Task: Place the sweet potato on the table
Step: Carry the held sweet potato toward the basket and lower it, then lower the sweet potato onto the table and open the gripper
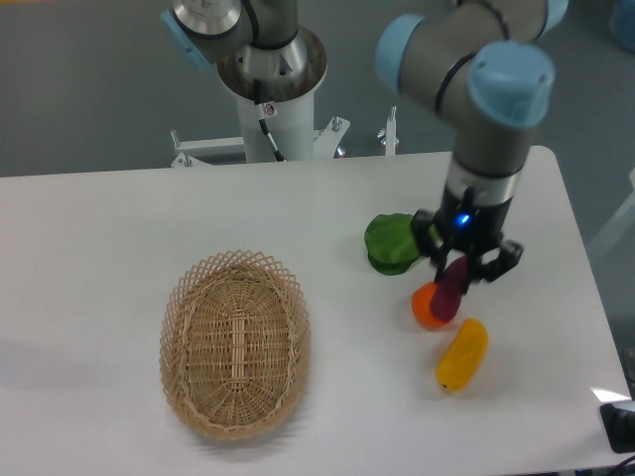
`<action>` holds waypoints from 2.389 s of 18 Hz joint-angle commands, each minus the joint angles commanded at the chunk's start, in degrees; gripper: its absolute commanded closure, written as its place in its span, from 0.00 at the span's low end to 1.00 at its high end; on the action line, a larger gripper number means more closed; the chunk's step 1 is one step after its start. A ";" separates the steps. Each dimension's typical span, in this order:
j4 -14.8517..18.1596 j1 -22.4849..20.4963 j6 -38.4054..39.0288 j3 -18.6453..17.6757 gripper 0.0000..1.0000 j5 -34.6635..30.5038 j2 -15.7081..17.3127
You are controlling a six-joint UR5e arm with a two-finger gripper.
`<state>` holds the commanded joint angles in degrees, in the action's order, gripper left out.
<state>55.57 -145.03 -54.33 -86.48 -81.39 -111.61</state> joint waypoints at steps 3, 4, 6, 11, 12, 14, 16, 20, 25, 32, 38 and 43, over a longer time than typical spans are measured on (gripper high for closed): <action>-4.67 2.38 2.83 -0.71 0.87 -0.35 -3.07; -4.77 2.64 2.83 -0.88 0.87 -0.44 -3.87; -5.12 3.26 2.83 -1.41 0.87 -0.44 -4.84; -5.91 3.52 2.30 -1.50 0.87 -0.53 -8.00; -6.00 3.52 2.39 -1.50 0.87 -0.61 -8.70; -6.00 4.40 2.13 -1.50 0.87 -2.89 -10.19; -6.79 4.93 0.38 -1.59 0.87 -5.96 -11.34; -10.12 5.11 0.28 -4.57 0.86 -6.59 -11.52; -11.01 5.19 0.28 -5.63 0.86 -6.77 -11.96; -11.10 5.46 0.28 -5.63 0.80 -8.17 -12.22; -11.10 5.55 0.54 -5.46 0.06 -8.26 -11.96; -11.01 5.81 0.98 -4.93 0.00 -8.17 -10.65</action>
<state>44.56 -139.22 -53.35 -91.41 -89.56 -122.26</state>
